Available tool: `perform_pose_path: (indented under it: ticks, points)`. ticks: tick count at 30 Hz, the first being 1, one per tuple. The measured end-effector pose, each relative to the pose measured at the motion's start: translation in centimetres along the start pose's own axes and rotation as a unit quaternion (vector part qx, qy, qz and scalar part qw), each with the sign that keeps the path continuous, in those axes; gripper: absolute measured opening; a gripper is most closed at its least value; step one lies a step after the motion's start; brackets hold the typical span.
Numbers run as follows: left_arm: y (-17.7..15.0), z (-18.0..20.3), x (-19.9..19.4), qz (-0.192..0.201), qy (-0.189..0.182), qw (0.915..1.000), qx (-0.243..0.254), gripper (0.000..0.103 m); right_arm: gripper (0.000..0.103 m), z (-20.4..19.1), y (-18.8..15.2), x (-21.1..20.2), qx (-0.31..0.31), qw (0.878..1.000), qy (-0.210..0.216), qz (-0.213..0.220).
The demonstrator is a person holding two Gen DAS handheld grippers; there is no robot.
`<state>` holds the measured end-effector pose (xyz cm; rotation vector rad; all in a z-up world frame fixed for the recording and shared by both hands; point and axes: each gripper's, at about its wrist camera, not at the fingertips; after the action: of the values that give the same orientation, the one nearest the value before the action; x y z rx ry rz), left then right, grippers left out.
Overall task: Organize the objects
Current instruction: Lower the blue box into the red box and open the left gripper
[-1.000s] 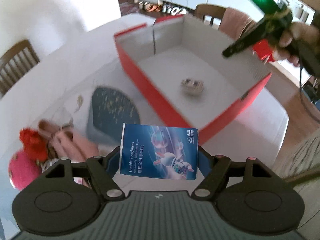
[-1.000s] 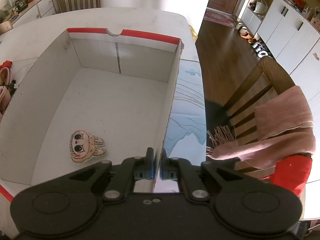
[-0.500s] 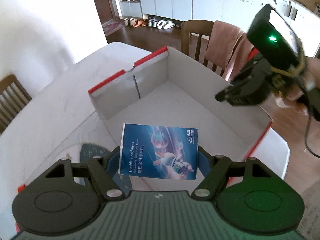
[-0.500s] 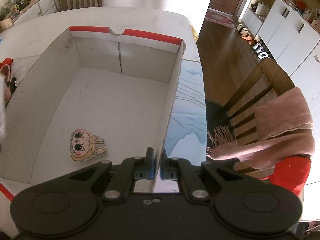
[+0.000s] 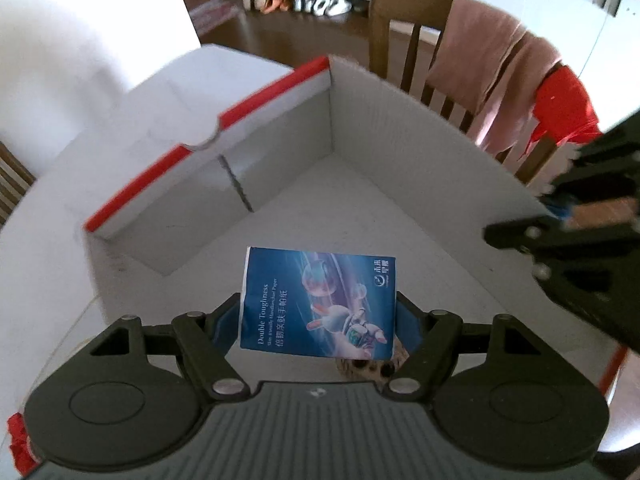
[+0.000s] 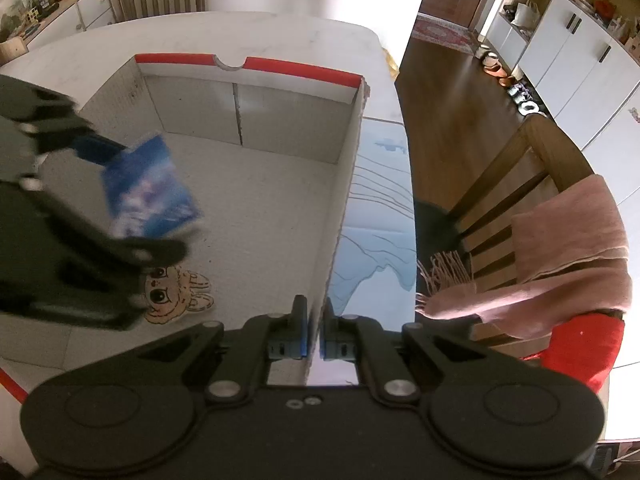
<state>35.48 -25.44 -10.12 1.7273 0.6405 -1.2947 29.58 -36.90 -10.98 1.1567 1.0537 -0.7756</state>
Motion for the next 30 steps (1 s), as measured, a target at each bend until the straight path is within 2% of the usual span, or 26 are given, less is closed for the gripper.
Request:
perform_pose_path:
  ticks: [5, 14, 23, 30]
  points:
    - [1.1, 0.4, 3.2, -0.03, -0.01, 0.9995, -0.003, 0.076, 0.004, 0.0, 0.1, 0.1, 0.002, 1.0, 0.002, -0.001]
    - [1.7, 0.1, 6.3, -0.067, -0.019, 0.9971, -0.031, 0.076, 0.004, 0.3, 0.2, 0.4, 0.001, 1.0, 0.005, -0.004]
    - [1.1, -0.3, 6.0, -0.062, -0.03, 0.9964, -0.048, 0.076, 0.004, 0.5, 0.2, 0.6, -0.001, 1.0, 0.006, -0.005]
    - [-0.2, -0.7, 3.1, -0.031, -0.042, 0.9962, -0.069, 0.076, 0.004, 0.5, 0.1, 0.8, -0.003, 1.0, 0.006, -0.003]
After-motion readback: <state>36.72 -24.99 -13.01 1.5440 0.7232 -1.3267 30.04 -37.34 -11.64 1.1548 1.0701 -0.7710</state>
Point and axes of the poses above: each gripper's, at about its wrist camera, not at the fingertips, and x roughly the way its jaws point, z to its right, y to its top, and after that the axes turned 4 degrees about -z, right-handed
